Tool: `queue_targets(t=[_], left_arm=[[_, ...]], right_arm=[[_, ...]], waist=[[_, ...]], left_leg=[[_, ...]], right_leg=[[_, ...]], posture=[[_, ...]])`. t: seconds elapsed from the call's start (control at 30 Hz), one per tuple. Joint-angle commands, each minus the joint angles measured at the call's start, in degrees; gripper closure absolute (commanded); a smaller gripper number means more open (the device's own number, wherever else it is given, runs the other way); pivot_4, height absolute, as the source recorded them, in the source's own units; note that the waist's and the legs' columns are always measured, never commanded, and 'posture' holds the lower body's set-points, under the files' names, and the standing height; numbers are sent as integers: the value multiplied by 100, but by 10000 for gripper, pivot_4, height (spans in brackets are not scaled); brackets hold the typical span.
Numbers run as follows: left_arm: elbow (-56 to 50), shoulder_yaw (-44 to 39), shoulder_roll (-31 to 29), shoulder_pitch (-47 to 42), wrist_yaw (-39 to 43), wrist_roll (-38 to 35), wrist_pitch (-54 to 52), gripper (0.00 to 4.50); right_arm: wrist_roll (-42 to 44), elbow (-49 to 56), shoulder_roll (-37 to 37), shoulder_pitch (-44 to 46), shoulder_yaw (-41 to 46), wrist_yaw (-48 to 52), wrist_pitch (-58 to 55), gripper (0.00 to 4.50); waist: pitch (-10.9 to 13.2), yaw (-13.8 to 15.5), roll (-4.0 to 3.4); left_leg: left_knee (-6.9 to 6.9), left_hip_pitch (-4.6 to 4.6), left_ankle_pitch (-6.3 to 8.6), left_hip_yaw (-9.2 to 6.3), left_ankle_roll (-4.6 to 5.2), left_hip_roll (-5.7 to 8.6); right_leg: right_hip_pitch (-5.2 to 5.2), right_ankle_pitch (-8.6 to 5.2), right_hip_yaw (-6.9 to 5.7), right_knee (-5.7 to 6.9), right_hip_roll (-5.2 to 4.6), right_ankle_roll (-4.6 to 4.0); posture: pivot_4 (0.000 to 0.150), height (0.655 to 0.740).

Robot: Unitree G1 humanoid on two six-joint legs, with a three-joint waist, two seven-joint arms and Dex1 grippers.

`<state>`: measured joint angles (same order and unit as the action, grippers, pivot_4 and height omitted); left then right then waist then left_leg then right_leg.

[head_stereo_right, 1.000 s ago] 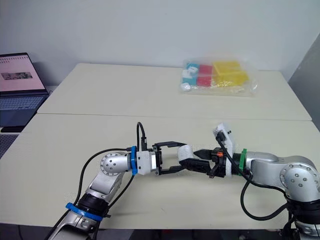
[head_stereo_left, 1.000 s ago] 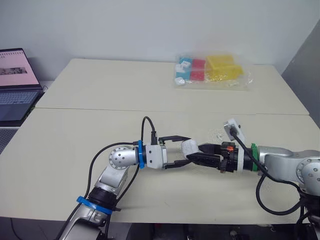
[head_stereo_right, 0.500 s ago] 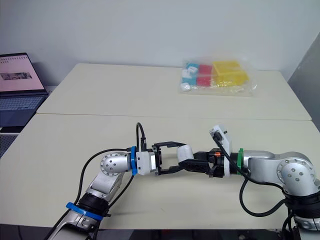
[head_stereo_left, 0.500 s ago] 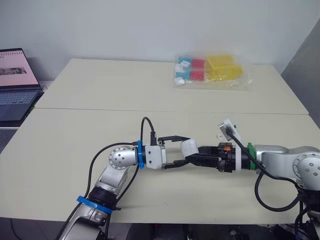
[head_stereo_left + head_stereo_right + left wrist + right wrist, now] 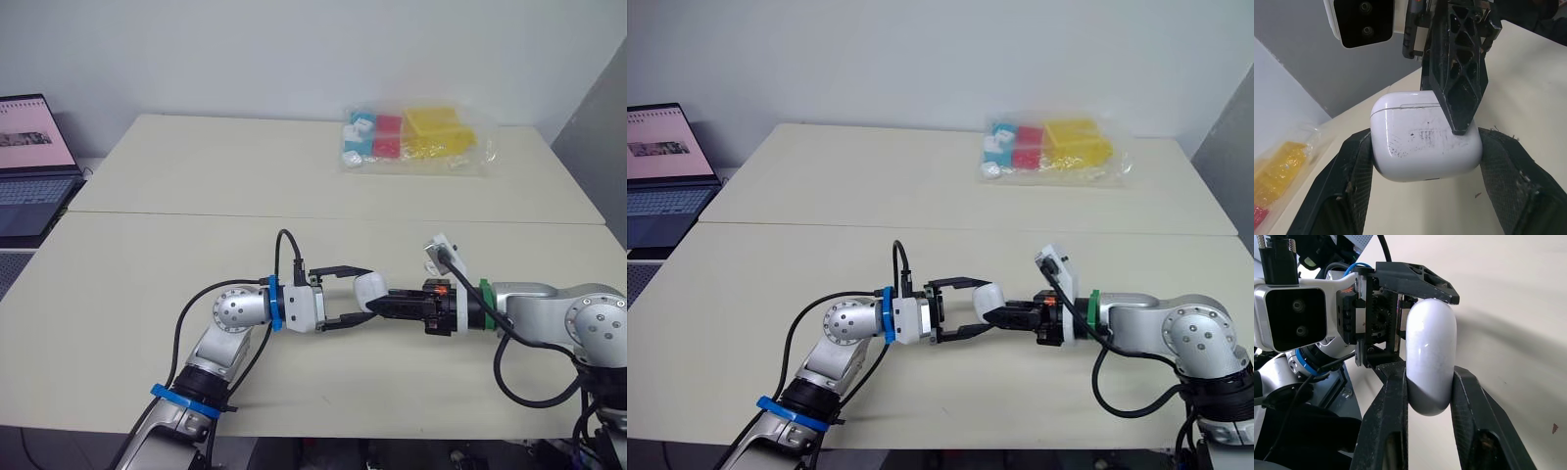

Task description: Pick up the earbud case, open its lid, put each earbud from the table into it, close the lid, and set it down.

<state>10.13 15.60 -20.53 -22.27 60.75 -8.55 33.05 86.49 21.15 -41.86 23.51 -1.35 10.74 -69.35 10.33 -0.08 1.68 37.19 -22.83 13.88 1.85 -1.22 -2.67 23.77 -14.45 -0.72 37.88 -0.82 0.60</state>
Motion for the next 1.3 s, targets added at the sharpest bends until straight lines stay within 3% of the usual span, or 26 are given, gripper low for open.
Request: queue_targets(t=[0.03,0.17,0.3,0.43,0.53,0.6,0.83,1.3], left_arm=[[-8,1,18,-107,-44,-91,-144,13519],[246,-17,-218,-281,-131,323,-429,945],[68,-39,-484,-315,148,18,-1575,827],[-730,-126,-728,-289,365,-659,-3486,827],[-1544,-21,-1022,-513,284,-1082,-5487,827],[-1898,154,-1129,-614,269,-1009,-5982,827],[-2329,437,-702,-897,-219,-939,-6816,827],[-2158,775,-506,-1255,-162,-600,-6607,827]], right_arm=[[-3,112,42,151,33,192,10,37435],[-448,130,-89,428,-37,508,-13,37435],[-1423,250,-463,987,-371,1212,44,37435],[-2574,417,-994,1470,-921,2141,351,37435],[-4476,725,-1931,1931,-2121,3209,1264,37435],[-5436,774,-2318,2074,-2715,3733,1802,37435],[-6140,713,-2104,2047,-2831,4449,2033,37435],[-6539,888,-1715,1869,-2608,4855,1806,37435]], waist=[[0,0,0],[0,-1,0],[0,-23,-1],[0,-23,-2],[3,-22,-6],[5,-10,-8],[4,-22,-5],[4,-16,-5]], left_leg=[[0,0,0,0,0,0],[0,-1,0,0,0,2],[-1,0,0,-4,0,4],[-10,-18,0,-6,0,0],[-12,-21,0,-8,0,0],[-12,-24,0,-11,0,2],[-11,-18,0,-3,0,8],[-4,-13,0,-7,0,6]], right_leg=[[0,0,0,0,0,0],[1,0,-1,0,0,0],[15,0,7,8,8,-1],[36,0,7,3,13,-2],[41,-2,8,0,12,-1],[46,-2,8,-3,11,-1],[41,-2,14,-4,14,-2],[40,-1,16,10,27,-6]], posture=[[1500,7354],[1500,7354],[1500,7354],[1500,7354],[1500,7354],[1500,7354],[1500,7354],[1500,7354]])
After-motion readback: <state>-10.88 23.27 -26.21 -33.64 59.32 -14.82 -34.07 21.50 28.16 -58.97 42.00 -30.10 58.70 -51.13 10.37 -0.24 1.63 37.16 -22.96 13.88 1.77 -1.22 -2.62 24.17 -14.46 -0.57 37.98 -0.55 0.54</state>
